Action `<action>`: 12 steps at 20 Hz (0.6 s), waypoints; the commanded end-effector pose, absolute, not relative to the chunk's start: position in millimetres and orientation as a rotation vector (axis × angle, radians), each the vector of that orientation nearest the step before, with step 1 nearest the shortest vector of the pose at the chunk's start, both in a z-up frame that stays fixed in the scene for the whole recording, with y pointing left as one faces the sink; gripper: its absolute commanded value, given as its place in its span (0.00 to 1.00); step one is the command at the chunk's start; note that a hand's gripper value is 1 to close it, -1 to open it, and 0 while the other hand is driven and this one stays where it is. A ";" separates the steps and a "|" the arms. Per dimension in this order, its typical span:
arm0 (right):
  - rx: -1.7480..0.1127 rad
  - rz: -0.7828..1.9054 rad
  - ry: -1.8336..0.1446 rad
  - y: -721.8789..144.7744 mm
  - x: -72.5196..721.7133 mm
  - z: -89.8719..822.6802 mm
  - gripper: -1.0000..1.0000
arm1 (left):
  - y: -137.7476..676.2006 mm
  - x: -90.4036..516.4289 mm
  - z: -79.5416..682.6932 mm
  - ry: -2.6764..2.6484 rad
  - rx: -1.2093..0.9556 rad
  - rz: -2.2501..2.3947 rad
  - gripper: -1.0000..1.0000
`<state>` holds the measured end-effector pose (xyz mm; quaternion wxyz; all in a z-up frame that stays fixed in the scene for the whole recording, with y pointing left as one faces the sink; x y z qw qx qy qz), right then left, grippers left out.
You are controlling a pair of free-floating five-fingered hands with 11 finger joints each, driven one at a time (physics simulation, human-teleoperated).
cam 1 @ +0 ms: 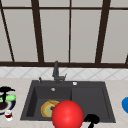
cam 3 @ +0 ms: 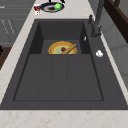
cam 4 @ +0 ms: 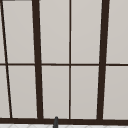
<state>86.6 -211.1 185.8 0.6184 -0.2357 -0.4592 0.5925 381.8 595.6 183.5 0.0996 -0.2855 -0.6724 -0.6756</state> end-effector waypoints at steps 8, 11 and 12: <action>-0.542 1.363 -1.057 -211.1 86.6 185.8 0.50 | 600.3 394.8 137.5 -1.987 -0.846 -1.992 0.00; -0.542 1.363 -1.057 -211.1 86.6 185.8 0.50 | 605.1 398.3 130.0 -1.993 -0.857 -2.028 1.00; -0.542 1.363 -1.057 -211.1 86.6 185.8 0.50 | 605.8 398.3 127.7 -2.002 -0.844 -2.027 1.00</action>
